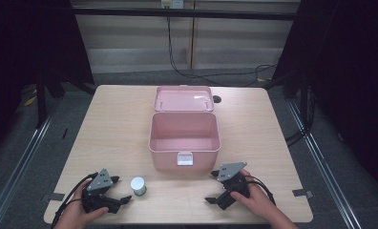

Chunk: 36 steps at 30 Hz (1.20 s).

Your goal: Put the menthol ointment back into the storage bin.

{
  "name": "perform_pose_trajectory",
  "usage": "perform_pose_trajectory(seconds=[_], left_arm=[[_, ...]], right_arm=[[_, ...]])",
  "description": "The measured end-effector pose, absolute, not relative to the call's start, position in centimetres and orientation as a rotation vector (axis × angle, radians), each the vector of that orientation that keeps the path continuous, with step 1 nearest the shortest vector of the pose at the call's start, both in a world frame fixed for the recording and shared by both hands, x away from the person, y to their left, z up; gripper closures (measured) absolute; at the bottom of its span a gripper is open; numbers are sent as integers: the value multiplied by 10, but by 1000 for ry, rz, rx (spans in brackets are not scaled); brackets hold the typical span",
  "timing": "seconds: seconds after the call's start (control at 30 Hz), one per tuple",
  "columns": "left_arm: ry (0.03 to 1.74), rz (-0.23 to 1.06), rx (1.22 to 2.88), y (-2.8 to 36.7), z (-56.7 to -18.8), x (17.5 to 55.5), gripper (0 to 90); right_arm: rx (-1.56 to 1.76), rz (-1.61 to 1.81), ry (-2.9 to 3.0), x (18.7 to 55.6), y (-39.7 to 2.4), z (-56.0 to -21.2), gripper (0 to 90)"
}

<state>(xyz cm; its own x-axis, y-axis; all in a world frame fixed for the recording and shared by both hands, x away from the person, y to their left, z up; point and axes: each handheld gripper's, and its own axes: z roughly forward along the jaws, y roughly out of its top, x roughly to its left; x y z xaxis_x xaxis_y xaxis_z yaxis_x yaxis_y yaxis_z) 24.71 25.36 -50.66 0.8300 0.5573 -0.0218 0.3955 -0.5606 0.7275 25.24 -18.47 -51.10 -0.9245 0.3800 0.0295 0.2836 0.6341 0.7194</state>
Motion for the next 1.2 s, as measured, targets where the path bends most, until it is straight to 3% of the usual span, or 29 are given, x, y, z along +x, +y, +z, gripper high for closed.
perform_pose_trajectory(seconds=[0.27,0.83,1.2], left_arm=[[707,266,2269,252,-503,247,151],[762,-25,2591,207,-461,259,227],[790,-70,2666,194,-439,273,247]], right_arm=[[556,1167,2726,252,-185,-511,65],[557,1166,2725,252,-185,-511,64],[558,1166,2724,252,-185,-511,64]])
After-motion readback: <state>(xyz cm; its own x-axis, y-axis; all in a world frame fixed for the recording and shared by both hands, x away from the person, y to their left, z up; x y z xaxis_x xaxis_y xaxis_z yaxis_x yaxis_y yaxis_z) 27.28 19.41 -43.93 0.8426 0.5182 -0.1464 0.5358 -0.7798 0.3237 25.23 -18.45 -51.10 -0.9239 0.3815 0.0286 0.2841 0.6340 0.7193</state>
